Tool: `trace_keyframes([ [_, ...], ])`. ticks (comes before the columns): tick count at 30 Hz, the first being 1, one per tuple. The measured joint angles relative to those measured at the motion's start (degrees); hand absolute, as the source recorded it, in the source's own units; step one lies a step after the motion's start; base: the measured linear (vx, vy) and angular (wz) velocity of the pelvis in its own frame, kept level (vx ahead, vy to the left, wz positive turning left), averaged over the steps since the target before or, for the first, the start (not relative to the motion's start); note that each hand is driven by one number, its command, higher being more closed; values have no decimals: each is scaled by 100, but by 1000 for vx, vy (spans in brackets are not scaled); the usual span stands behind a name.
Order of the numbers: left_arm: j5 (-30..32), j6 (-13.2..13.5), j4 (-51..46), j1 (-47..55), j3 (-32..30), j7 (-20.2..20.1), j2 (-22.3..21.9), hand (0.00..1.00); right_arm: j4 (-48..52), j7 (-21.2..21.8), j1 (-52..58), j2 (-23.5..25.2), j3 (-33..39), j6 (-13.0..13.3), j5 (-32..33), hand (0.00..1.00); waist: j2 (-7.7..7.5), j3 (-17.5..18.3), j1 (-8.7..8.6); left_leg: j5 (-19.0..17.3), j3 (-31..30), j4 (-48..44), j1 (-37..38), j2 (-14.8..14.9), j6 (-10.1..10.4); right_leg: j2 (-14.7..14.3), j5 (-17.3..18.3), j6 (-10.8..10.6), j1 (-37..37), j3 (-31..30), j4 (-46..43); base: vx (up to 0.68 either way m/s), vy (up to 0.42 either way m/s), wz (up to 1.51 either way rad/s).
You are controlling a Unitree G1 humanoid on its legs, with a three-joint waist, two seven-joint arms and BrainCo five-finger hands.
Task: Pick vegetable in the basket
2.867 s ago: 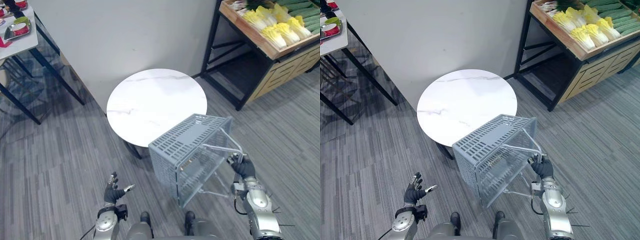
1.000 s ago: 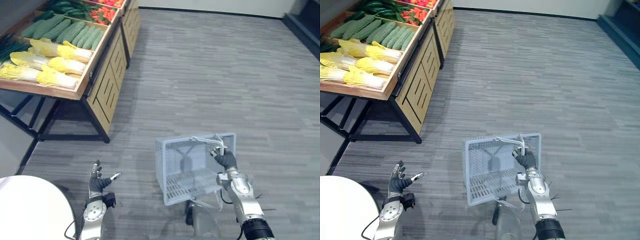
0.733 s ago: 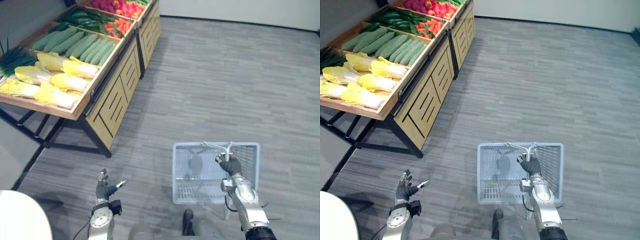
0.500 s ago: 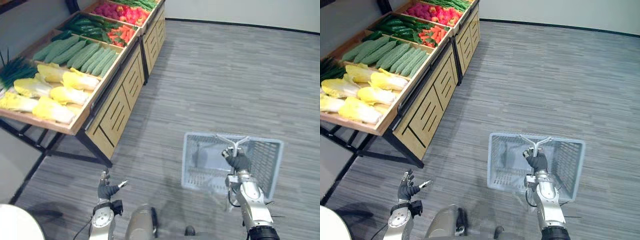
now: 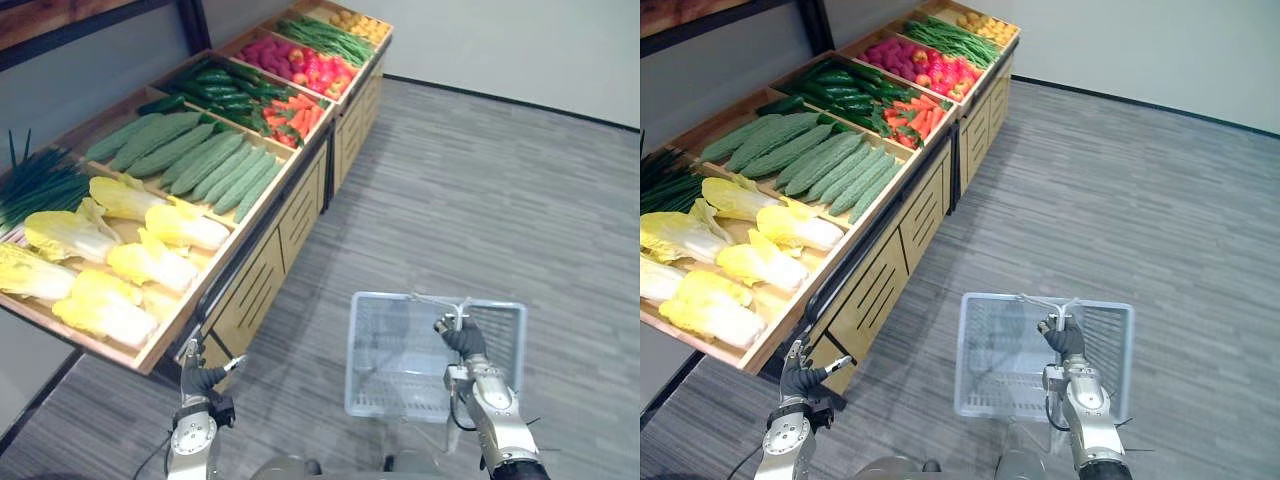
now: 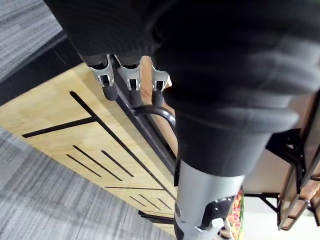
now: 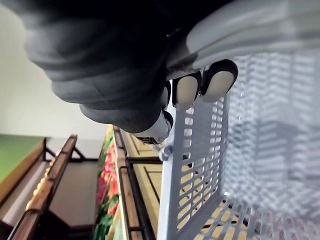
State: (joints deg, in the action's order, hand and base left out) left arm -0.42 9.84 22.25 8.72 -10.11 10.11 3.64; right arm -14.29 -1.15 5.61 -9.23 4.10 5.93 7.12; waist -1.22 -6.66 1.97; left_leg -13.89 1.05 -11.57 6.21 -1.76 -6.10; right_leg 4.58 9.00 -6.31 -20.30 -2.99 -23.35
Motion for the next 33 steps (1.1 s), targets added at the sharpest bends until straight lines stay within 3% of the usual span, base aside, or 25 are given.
trace_keyframes([
  [2,8,6,26,45,69,7,5,0,316,-1,242,5,28,2,-3,100,-67,46,-14,-478,-518,-441,64,-45,175,-75,-524,-224,71,-863,838,450,-298,143],
  [3,9,21,40,68,55,11,-11,0,499,3,395,-21,60,4,-14,100,-98,102,-104,-878,-931,-740,64,-38,306,-50,-955,-116,87,-993,628,370,-305,153],
  [4,10,8,68,76,53,17,-93,0,504,3,394,-90,76,0,-40,100,-16,94,-114,-1000,-1109,-855,60,61,351,-142,-896,-115,57,-905,336,459,-375,144],
  [5,11,4,33,168,68,6,-246,0,535,3,398,-147,136,-7,-56,100,206,193,-3,-1002,-1276,-985,8,271,423,-241,-599,67,44,-603,118,508,-401,119],
  [6,10,4,31,159,64,10,-370,0,699,-1,429,-138,194,-9,-75,100,335,228,28,-891,-1409,-1352,-241,428,625,-199,-603,132,92,-187,-4,403,-315,123],
  [7,10,4,27,132,63,9,-413,0,784,-1,455,-136,196,-9,-79,100,364,222,33,-803,-1432,-1581,-389,500,782,-163,-600,152,144,34,-40,378,-304,150],
  [8,8,3,-1,65,64,8,-484,0,954,-14,544,-112,190,-9,-76,100,402,221,43,-576,-1234,-2166,-702,635,1163,-133,-546,253,309,361,-49,309,-277,153],
  [9,7,2,-96,62,52,11,-535,0,1104,-12,597,-91,169,-12,-74,100,415,211,44,-191,-822,-2932,-1110,857,1363,-109,-482,357,588,672,57,355,-316,143],
  [10,4,2,-136,63,58,11,-539,0,1174,-22,624,-66,169,-11,-72,100,384,180,78,-138,-587,-3225,-1300,1028,1383,-65,-456,398,769,794,136,298,-242,114],
  [12,-2,5,-160,49,156,8,-516,0,1351,-118,676,84,255,17,-70,100,286,126,153,-332,673,-3138,-1563,1485,1055,143,-444,409,1330,1244,465,176,-120,103],
  [14,-1,5,-227,-65,289,1,-518,0,1524,-146,717,138,428,54,22,100,350,145,154,-275,1431,-2368,-1818,1647,915,342,-396,343,1450,1590,581,94,-5,111],
  [15,1,12,-283,-169,386,0,-527,0,1563,-171,713,121,571,64,81,100,486,162,149,350,1730,-1662,-1947,1681,792,381,-214,195,1445,1754,555,73,89,105],
  [16,3,18,-285,-226,430,0,-503,0,1519,-182,705,97,642,72,88,100,525,157,141,328,1736,-1514,-2001,1643,830,418,-58,167,1437,1749,524,64,149,87],
  [17,5,10,-243,-281,499,1,-420,0,1330,-247,689,194,661,65,134,100,390,152,162,417,1760,-1260,-1950,1391,786,574,45,146,1388,1713,483,33,121,54],
  [20,9,-2,-224,-183,505,11,-221,0,1099,-270,643,442,606,63,258,100,201,118,196,623,1787,-717,-1797,994,654,671,-136,69,1472,1432,895,47,109,19],
  [25,120,-1,-363,-37,555,47,-121,0,648,-254,547,483,373,19,106,100,61,65,192,414,2153,-710,-1438,870,622,787,-214,-73,1456,884,715,47,94,-37],
  [28,226,4,-660,-52,608,102,-88,0,325,-256,544,485,376,14,-7,100,-97,57,168,356,2240,-647,-1345,798,629,847,-224,-91,1101,684,145,24,58,-15],
  [33,361,6,-877,-205,614,274,123,0,-133,-267,312,420,405,16,-151,100,-164,95,11,489,2085,-616,-1404,663,550,848,-290,-180,1287,593,778,29,8,-9],
])
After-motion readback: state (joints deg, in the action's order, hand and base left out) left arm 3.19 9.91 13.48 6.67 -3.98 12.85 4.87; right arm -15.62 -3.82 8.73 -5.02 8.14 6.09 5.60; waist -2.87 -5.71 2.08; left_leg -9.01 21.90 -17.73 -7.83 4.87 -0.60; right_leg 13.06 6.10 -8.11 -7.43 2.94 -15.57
